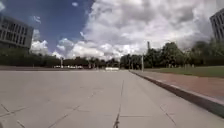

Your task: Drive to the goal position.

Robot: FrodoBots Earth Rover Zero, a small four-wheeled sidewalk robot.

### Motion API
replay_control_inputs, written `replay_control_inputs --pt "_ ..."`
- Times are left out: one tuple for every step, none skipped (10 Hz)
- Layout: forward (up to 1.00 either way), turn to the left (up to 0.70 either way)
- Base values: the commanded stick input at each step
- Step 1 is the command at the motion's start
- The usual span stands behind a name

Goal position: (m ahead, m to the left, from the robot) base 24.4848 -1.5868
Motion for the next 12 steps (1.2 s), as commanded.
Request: replay_control_inputs --pt "0.98 0.0" --pt "0.98 0.0" --pt "0.98 0.0" --pt "0.98 0.0" --pt "0.98 0.0" --pt "0.98 0.0" --pt "0.98 0.0" --pt "0.98 0.0" --pt "0.99 0.0" --pt "1.0 0.0" --pt "1.0 0.0" --pt "1.0 0.0"
